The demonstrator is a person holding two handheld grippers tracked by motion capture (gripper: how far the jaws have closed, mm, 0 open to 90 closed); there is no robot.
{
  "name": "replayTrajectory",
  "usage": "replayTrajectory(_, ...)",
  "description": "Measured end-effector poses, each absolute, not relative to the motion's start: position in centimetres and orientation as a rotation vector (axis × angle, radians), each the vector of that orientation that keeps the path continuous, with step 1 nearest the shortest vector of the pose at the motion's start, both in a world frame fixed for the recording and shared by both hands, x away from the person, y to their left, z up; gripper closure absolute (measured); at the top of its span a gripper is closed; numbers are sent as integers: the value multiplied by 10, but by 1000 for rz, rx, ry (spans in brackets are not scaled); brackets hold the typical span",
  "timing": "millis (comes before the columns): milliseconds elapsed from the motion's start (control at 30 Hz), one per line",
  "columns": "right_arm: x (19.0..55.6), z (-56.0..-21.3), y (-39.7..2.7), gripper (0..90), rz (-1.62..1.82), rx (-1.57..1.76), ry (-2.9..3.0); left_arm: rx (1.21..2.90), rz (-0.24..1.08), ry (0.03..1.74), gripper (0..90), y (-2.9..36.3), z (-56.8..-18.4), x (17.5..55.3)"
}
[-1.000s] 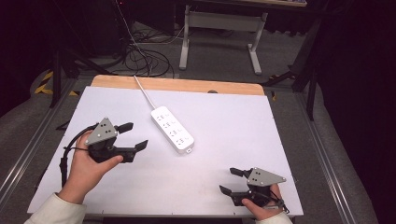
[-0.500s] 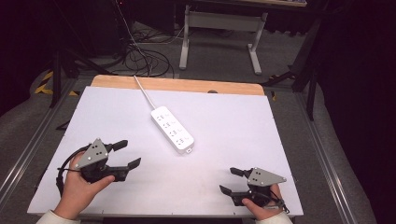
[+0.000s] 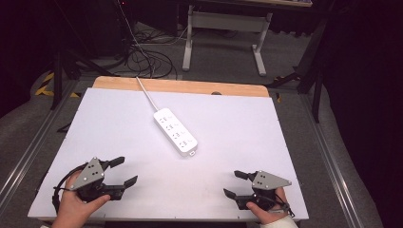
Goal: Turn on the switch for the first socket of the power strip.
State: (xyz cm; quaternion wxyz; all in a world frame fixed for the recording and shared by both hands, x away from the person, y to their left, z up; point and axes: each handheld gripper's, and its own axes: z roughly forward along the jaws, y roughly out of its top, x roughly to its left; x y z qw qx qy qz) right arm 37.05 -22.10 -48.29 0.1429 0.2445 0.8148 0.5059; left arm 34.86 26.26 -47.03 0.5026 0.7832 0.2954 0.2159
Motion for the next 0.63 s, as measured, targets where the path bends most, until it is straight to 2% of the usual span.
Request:
replayTrajectory(100,371,-483,-222,278,1460,709,2347,1883,448,751,229,267,-483,344)
replayTrajectory(267,372,-484,-223,278,1459,714,2346,1870,413,775,226,270,-490,338)
replayTrajectory(633,373,-483,-223,276,1458,717,2343,1852,419,770,231,270,-483,342)
